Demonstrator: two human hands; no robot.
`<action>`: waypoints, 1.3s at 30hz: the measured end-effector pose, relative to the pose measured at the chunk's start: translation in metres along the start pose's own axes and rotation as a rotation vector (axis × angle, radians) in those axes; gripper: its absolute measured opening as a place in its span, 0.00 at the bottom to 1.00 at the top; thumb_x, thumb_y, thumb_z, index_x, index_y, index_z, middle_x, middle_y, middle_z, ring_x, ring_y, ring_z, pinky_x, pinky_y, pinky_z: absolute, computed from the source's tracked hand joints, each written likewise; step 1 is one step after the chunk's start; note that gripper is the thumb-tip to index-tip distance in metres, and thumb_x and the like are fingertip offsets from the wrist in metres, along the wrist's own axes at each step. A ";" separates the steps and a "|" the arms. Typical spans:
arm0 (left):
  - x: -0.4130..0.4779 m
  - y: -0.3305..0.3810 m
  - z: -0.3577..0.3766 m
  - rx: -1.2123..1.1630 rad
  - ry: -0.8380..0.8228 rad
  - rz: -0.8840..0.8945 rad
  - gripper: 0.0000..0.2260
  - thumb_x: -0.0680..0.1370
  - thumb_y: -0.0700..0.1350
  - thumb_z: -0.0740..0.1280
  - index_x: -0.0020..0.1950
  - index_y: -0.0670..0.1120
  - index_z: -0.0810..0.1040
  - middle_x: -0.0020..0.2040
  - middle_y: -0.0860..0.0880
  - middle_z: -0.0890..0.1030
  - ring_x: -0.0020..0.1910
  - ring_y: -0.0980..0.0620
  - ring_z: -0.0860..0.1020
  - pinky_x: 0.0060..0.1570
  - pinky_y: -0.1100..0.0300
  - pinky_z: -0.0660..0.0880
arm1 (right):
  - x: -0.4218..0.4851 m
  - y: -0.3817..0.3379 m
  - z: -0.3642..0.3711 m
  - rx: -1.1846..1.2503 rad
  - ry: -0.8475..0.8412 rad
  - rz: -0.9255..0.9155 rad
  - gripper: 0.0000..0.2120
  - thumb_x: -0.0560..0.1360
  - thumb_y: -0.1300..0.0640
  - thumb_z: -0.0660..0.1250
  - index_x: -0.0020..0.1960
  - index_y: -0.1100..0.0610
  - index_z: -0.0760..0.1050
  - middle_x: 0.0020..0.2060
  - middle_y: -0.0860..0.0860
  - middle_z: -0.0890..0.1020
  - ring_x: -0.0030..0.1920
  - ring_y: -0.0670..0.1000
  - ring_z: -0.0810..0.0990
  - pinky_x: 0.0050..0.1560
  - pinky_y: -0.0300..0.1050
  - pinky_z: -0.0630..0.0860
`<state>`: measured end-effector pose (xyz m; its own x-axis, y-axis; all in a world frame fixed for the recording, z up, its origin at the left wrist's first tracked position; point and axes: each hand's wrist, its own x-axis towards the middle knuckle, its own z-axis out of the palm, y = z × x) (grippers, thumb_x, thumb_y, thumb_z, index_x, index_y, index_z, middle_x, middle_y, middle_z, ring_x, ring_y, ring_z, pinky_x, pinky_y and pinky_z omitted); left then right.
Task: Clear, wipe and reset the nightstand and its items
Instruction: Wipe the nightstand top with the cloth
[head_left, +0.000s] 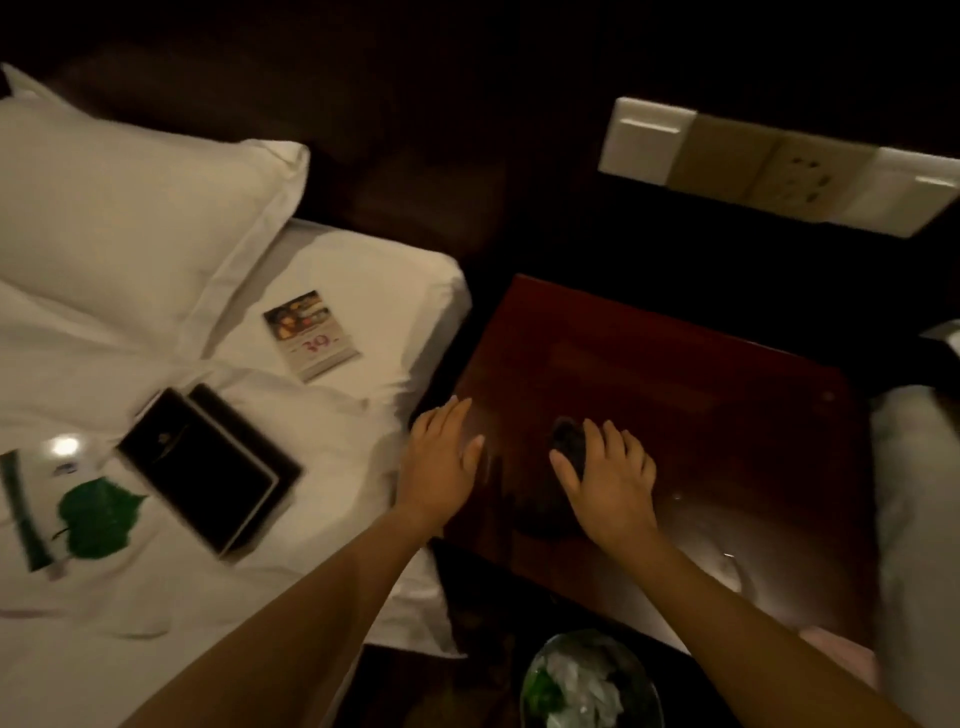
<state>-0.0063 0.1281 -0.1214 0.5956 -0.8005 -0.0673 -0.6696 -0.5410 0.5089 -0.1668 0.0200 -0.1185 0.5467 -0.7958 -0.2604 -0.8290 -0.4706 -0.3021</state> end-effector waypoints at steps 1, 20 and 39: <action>0.002 0.012 0.008 -0.011 -0.015 0.013 0.22 0.79 0.49 0.59 0.73 0.47 0.63 0.73 0.46 0.67 0.72 0.46 0.63 0.70 0.54 0.61 | -0.003 0.012 -0.002 0.008 -0.007 0.010 0.31 0.78 0.38 0.48 0.75 0.53 0.52 0.76 0.55 0.57 0.75 0.58 0.52 0.74 0.57 0.52; 0.170 0.044 0.127 0.101 -0.293 0.285 0.24 0.80 0.56 0.52 0.75 0.53 0.56 0.78 0.50 0.55 0.77 0.50 0.49 0.75 0.46 0.43 | 0.033 -0.008 0.091 0.031 0.157 0.157 0.25 0.76 0.47 0.55 0.71 0.54 0.65 0.71 0.56 0.68 0.72 0.55 0.66 0.72 0.56 0.59; 0.175 0.040 0.158 0.422 -0.175 0.398 0.27 0.79 0.60 0.44 0.76 0.52 0.51 0.79 0.48 0.51 0.77 0.47 0.46 0.72 0.39 0.40 | -0.055 0.166 0.067 0.114 0.407 0.799 0.26 0.74 0.50 0.50 0.69 0.55 0.67 0.72 0.58 0.67 0.72 0.61 0.63 0.71 0.60 0.62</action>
<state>0.0011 -0.0743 -0.2483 0.2051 -0.9737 -0.0997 -0.9655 -0.2179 0.1423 -0.3269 0.0111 -0.2154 -0.2893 -0.9526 -0.0937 -0.9150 0.3039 -0.2653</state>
